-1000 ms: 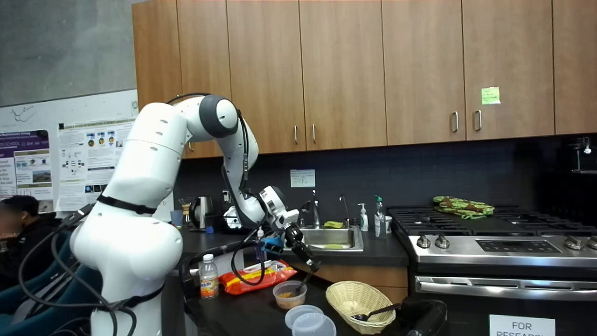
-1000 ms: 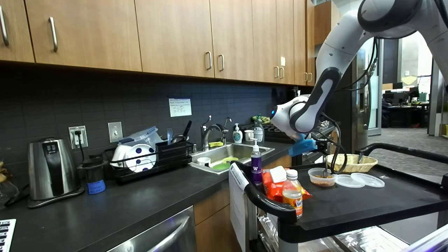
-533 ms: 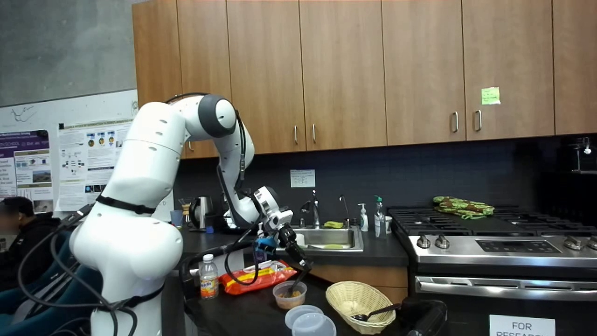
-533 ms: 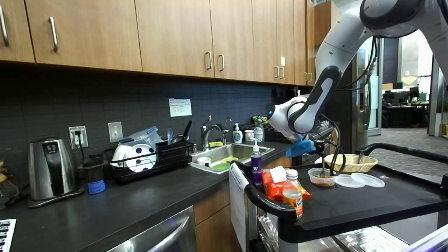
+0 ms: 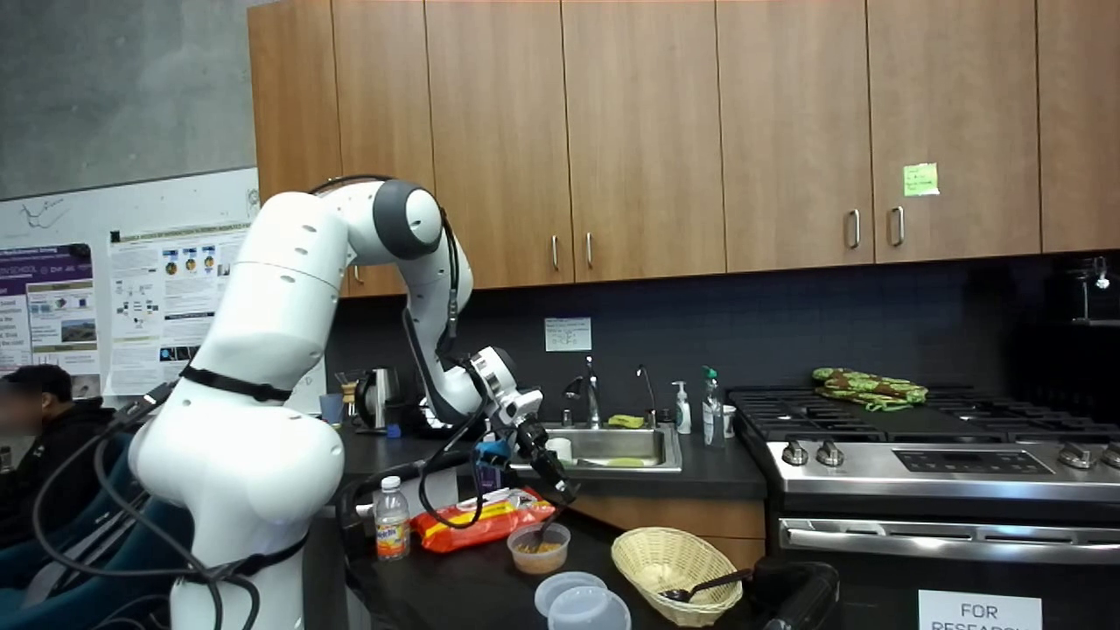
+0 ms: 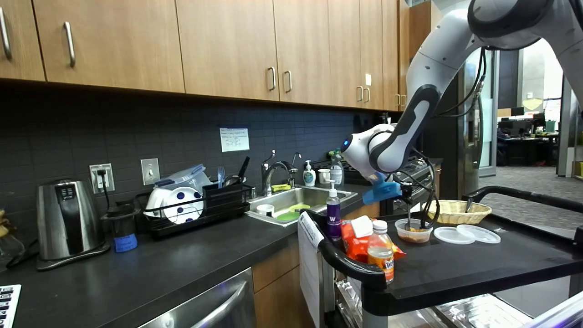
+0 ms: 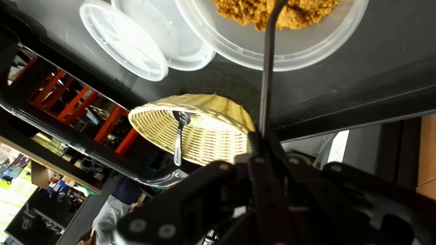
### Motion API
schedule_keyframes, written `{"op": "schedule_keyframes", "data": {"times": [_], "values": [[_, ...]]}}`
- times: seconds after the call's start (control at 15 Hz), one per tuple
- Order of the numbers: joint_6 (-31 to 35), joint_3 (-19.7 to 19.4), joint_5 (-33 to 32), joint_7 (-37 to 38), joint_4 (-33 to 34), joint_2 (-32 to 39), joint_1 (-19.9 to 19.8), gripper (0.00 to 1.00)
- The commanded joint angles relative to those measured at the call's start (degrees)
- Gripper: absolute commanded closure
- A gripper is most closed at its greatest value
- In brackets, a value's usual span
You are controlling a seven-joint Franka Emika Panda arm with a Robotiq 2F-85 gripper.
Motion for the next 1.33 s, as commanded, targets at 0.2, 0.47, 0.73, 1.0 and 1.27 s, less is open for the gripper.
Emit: {"op": "schedule_keyframes", "data": {"times": [0.2, 0.47, 0.73, 1.0, 1.27], "values": [[0.3, -1.1, -1.8, 0.3, 3.2, 1.5, -0.1, 0.99], [0.3, -2.4, -2.6, 0.5, 2.0, 1.0, -0.9, 0.99], [0.0, -3.3, -2.1, 0.5, 0.9, 0.1, -1.7, 0.99], [0.4, -2.5, -0.4, -0.1, -0.5, -0.4, -1.8, 0.99], [0.4, -1.5, 1.2, -0.8, -0.6, -0.2, -1.6, 0.99]]}}
